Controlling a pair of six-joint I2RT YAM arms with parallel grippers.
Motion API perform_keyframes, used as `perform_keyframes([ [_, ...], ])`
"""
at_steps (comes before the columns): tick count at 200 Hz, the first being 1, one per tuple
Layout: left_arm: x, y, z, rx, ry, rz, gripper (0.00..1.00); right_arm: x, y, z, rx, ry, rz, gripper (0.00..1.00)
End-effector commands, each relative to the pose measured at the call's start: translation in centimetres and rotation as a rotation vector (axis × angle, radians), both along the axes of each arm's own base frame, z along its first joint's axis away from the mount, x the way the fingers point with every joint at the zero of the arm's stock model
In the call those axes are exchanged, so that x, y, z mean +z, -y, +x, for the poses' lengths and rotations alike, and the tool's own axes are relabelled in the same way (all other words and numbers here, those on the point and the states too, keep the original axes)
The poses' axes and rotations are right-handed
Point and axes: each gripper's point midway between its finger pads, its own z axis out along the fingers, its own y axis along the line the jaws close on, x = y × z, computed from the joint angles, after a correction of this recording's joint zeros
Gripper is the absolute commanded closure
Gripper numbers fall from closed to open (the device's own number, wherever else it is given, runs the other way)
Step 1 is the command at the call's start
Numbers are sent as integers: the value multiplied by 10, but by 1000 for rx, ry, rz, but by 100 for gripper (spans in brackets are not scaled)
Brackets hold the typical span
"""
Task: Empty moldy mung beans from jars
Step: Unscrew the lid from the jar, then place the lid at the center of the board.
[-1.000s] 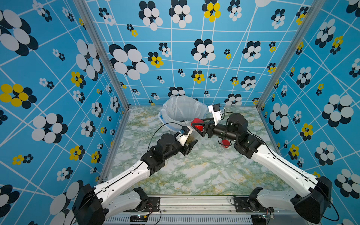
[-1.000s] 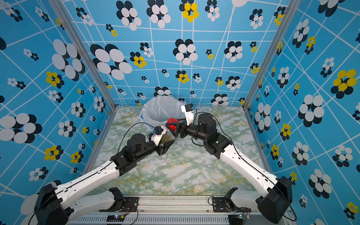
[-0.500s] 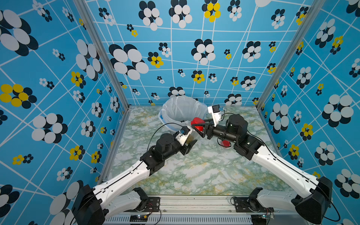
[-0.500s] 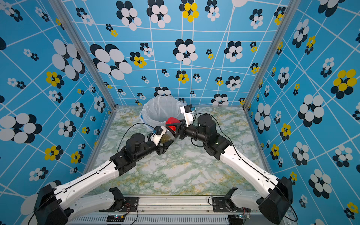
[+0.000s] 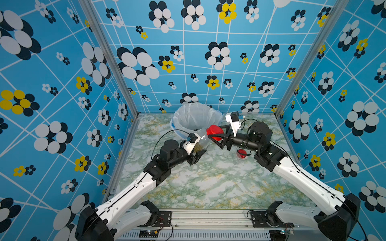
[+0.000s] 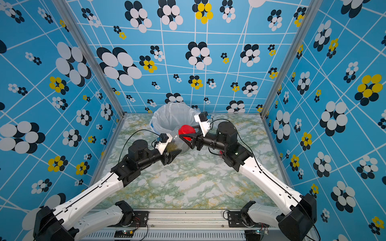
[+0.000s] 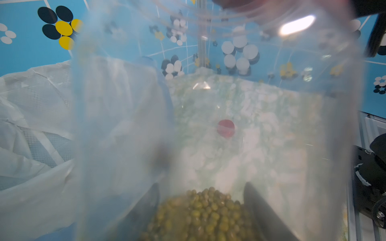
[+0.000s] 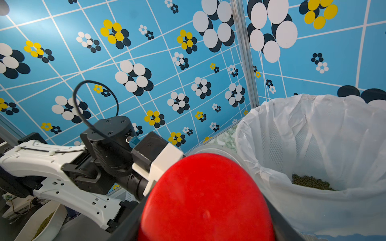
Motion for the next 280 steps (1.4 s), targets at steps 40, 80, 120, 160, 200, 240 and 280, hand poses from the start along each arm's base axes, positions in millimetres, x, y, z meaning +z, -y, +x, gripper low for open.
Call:
perform_keyframes([
  [40, 34, -12, -1, 43, 82, -78, 48, -10, 48, 23, -254, -10, -40, 42],
  [80, 39, -23, 4, 113, 19, -69, 49, -63, 67, 26, -355, -76, -108, 43],
  [120, 46, -30, 6, 161, -35, -50, 48, -137, 77, 27, -405, -172, -197, 44],
  [160, 63, -32, 7, 172, -57, -56, 48, -209, 87, 33, -473, -262, -294, 43],
  [200, 72, -27, 10, 160, -107, -35, 48, -252, 84, 40, -464, -327, -341, 43],
  [240, 80, -30, 13, 176, -151, -11, 48, -282, 84, 54, -489, -389, -369, 40],
  [280, 75, -33, 19, 197, -253, 4, 48, -296, 78, 60, -484, -435, -382, 33],
])
